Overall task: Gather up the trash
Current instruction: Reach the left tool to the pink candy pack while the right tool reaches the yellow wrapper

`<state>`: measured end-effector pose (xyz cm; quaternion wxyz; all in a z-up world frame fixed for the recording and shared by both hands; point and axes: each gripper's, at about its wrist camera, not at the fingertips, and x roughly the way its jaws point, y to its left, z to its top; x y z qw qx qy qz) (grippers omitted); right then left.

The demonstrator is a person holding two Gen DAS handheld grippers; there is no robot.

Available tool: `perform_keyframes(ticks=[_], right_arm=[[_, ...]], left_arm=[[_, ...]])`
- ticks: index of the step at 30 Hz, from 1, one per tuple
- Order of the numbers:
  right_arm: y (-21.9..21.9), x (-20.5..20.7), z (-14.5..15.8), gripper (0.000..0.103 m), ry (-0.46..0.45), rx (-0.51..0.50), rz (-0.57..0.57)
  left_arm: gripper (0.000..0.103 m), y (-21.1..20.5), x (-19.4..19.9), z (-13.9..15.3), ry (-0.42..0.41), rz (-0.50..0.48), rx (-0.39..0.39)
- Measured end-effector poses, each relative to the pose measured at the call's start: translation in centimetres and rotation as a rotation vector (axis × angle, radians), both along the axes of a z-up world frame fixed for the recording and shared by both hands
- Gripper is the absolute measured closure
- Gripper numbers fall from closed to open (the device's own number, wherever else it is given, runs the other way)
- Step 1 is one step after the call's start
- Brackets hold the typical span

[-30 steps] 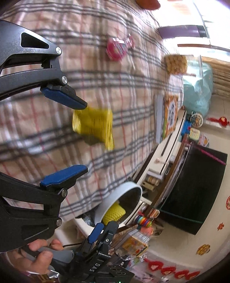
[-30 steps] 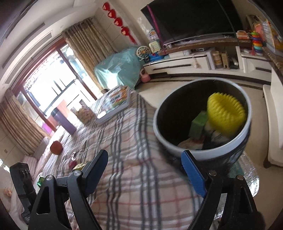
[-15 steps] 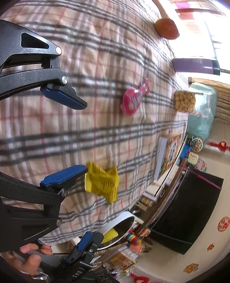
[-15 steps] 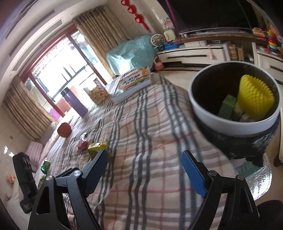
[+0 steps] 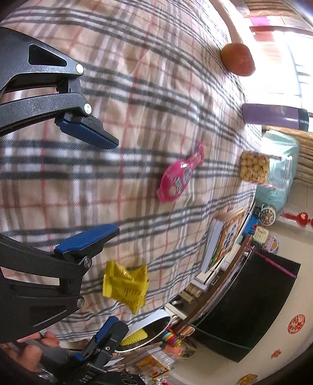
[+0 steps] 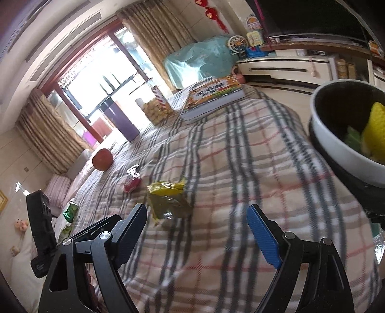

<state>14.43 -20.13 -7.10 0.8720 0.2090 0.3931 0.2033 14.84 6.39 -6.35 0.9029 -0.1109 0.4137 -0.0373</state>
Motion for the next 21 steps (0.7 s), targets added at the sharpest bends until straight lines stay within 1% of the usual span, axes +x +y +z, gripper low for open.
perform_keyframes(ticks=[4, 9, 13, 15, 16, 18, 20, 21], right_arm=[[1.1, 0.8, -0.1, 0.016, 0.002, 0.004, 0.026], [2.3, 2.1, -0.5, 0.016, 0.002, 0.011, 0.047], [3.2, 3.5, -1.5, 0.017, 0.029, 0.019, 0.06], [3.5, 3.9, -1.9, 0.025, 0.041, 0.017, 0.067], [3.7, 4.0, -2.1, 0.032, 0.041, 0.012, 0.075], [4.1, 3.8, -2.0, 0.037, 0.03, 0.006, 0.095], [4.5, 3.5, -1.9, 0.047, 0.013, -0.004, 0.114], [4.7, 3.4, -1.9, 0.048, 0.01, -0.012, 0.117]], left_arm=[[0.037, 0.7, 1.2, 0.1, 0.006, 0.016, 0.0], [0.036, 0.7, 3.3, 0.3, 0.007, 0.017, 0.026], [0.036, 0.5, 5.5, 0.2, 0.01, 0.015, 0.035], [0.036, 0.5, 6.5, 0.0, 0.015, 0.01, 0.039], [0.036, 0.5, 7.1, -0.2, 0.02, 0.009, 0.044], [0.036, 0.4, 7.9, -0.5, 0.026, 0.009, 0.053], [0.036, 0.5, 8.4, -0.7, 0.026, 0.008, 0.054], [0.037, 0.5, 8.6, -0.7, 0.018, 0.005, 0.057]])
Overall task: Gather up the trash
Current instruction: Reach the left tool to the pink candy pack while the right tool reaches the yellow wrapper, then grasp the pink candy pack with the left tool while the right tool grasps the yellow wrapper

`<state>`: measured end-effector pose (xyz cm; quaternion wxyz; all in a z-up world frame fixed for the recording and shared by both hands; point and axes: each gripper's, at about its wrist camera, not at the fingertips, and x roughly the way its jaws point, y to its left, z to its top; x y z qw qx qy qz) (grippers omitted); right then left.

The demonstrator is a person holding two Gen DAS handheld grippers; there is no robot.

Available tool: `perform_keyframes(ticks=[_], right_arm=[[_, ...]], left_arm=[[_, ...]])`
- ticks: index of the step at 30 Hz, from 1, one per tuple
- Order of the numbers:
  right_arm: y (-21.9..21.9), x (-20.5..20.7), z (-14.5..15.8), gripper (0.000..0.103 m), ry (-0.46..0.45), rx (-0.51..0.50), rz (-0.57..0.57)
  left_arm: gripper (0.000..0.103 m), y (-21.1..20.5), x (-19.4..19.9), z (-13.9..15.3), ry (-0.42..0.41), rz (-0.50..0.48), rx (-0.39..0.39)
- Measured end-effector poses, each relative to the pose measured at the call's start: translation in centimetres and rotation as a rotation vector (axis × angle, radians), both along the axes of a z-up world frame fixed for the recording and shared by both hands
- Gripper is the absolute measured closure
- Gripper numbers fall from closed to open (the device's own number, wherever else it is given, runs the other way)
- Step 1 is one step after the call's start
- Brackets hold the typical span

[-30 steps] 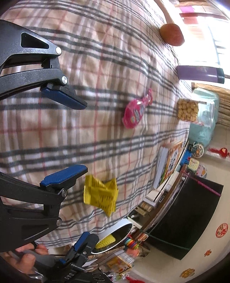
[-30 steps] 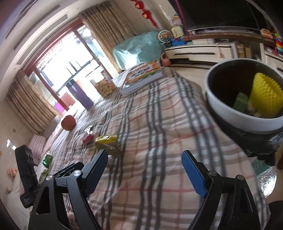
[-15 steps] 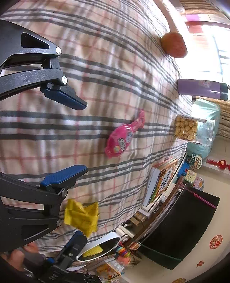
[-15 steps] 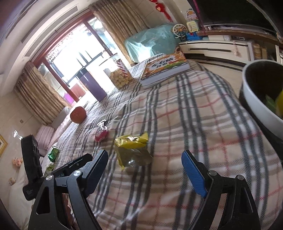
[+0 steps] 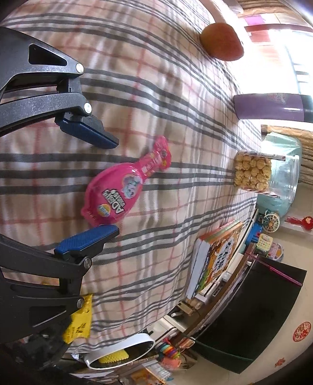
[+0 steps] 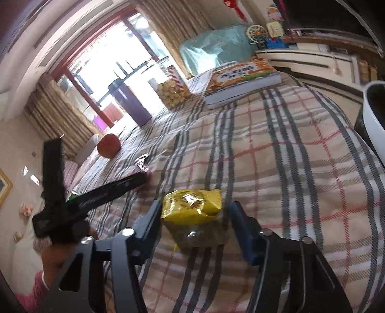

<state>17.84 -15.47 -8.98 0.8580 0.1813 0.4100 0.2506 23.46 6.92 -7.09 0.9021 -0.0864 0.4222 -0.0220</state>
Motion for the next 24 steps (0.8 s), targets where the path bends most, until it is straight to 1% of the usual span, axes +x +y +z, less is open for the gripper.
perform_keyframes(ticks=[2, 4, 5, 7, 9, 12, 15, 19, 24], right_arm=[[0.4, -0.3, 0.1, 0.054, -0.012, -0.021, 0.004], [0.9, -0.5, 0.2, 0.057, -0.025, -0.045, 0.003], [1.1, -0.7, 0.3, 0.059, -0.032, -0.056, 0.002], [1.2, -0.8, 0.4, 0.06, -0.043, -0.072, -0.001], [1.3, -0.9, 0.4, 0.063, -0.048, -0.081, -0.01], [1.0, -1.0, 0.5, 0.066, -0.045, -0.078, -0.033], [0.5, -1.1, 0.3, 0.07, -0.017, -0.033, -0.063], [0.1, -1.8, 0.5, 0.07, 0.004, -0.023, -0.087], [-0.8, -2.7, 1.1, 0.071, 0.006, -0.041, -0.1]], left_arm=[[0.044, 0.0, 0.2, -0.1, -0.008, -0.011, 0.002], [0.061, 0.2, 0.3, -0.4, -0.005, -0.024, -0.015], [0.064, 0.4, 0.3, -0.5, -0.007, -0.03, -0.035], [0.083, 0.8, 0.3, -0.6, -0.007, -0.044, -0.076], [0.088, 1.2, 0.4, -0.7, -0.002, -0.062, -0.112], [0.088, 1.1, 0.2, -0.5, -0.004, -0.107, -0.112], [0.088, 1.0, -0.5, -0.2, 0.0, -0.149, -0.118], [0.088, 1.0, -2.3, 0.0, 0.017, -0.199, -0.15], [0.088, -0.4, -5.4, 0.0, 0.033, -0.251, -0.163]])
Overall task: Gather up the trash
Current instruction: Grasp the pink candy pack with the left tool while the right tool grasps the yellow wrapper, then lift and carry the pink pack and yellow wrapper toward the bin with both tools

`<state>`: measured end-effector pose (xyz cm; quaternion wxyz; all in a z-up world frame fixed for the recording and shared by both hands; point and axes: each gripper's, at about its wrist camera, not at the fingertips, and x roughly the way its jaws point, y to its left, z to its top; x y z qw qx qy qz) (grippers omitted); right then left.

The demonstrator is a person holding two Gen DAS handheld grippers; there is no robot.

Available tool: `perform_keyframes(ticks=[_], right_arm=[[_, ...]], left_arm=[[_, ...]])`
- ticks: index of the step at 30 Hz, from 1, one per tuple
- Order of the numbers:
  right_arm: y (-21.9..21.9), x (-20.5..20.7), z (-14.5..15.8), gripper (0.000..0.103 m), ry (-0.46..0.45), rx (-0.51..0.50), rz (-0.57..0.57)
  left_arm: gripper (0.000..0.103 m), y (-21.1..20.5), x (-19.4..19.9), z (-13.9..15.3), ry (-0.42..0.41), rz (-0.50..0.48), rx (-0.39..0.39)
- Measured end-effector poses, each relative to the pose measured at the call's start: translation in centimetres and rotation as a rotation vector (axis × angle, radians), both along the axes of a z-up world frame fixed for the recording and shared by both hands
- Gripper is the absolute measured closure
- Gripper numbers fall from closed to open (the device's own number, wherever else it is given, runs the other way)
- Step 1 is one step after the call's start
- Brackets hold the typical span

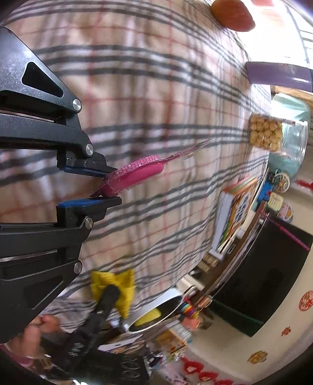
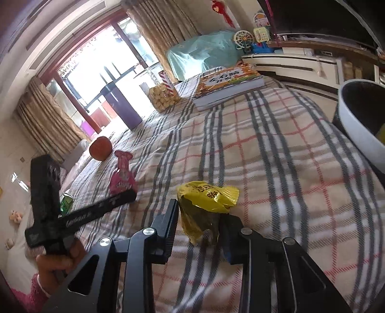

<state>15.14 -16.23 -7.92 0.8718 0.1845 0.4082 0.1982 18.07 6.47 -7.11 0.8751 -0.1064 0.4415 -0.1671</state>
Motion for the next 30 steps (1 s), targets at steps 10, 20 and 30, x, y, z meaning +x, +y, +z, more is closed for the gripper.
perform_keyframes(ticks=[10, 20, 30], right_arm=[[-4.0, -2.5, 1.2, 0.072, -0.018, -0.008, -0.066], [-6.5, -4.8, 1.5, 0.072, -0.043, 0.009, -0.079], [-9.1, -6.8, 2.9, 0.072, -0.086, 0.016, -0.123]], left_arm=[[0.088, -4.4, -3.3, 0.7, -0.025, -0.067, 0.02], [0.089, -8.0, -5.8, 2.0, -0.081, -0.085, 0.062], [0.089, -12.8, -7.3, 2.6, -0.117, -0.175, 0.109]])
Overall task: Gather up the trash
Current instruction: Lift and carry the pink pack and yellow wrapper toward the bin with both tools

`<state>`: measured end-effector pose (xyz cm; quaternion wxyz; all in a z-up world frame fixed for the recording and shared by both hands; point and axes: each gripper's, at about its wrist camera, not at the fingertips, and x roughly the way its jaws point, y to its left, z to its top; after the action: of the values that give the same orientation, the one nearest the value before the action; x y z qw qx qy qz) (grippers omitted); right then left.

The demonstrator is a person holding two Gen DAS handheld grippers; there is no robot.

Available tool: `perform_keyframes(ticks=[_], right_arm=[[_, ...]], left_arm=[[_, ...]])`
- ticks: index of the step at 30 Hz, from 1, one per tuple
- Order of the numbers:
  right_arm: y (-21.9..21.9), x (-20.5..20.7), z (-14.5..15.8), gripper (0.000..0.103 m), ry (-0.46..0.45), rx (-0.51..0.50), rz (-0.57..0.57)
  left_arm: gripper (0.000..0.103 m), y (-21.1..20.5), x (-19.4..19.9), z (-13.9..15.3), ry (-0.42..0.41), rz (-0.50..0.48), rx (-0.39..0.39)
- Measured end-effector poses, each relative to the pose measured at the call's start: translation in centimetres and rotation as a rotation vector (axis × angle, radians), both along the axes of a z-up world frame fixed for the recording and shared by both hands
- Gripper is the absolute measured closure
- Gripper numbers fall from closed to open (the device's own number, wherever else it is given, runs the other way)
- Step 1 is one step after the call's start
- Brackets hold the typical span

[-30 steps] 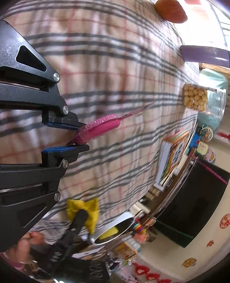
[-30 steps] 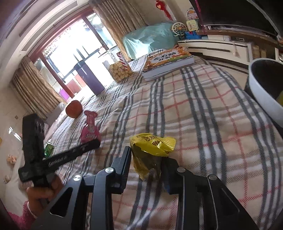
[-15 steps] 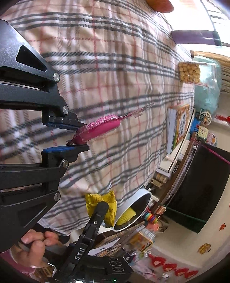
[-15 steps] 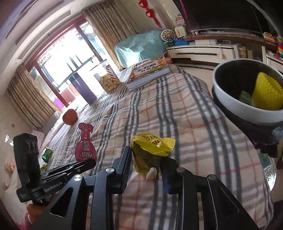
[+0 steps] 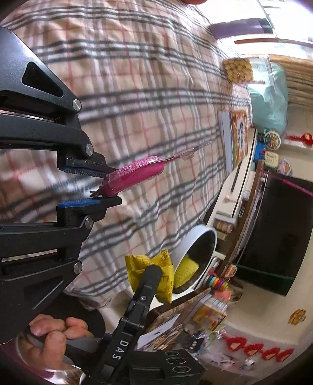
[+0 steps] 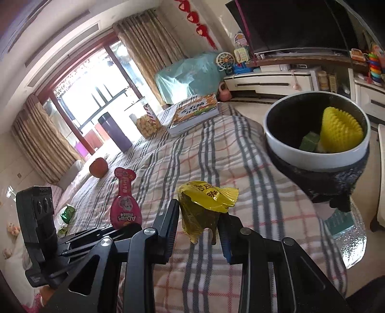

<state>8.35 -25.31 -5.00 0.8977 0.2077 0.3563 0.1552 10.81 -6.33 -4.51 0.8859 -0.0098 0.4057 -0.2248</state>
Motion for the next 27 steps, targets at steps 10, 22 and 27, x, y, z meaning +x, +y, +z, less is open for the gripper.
perform_keyframes(ticks=[10, 22, 27], right_arm=[[-3.1, 0.2, -0.2, 0.072, -0.008, 0.018, -0.05], [-3.8, 0.5, -0.7, 0.072, 0.026, 0.004, -0.113], [-3.1, 1.1, -1.5, 0.072, 0.058, 0.013, -0.137]], left_arm=[[0.089, -3.9, 0.4, -0.3, 0.006, -0.07, 0.039], [0.089, -4.4, 1.7, -1.5, 0.059, -0.174, 0.015], [0.089, -3.2, 3.1, -2.2, 0.094, -0.209, 0.003]])
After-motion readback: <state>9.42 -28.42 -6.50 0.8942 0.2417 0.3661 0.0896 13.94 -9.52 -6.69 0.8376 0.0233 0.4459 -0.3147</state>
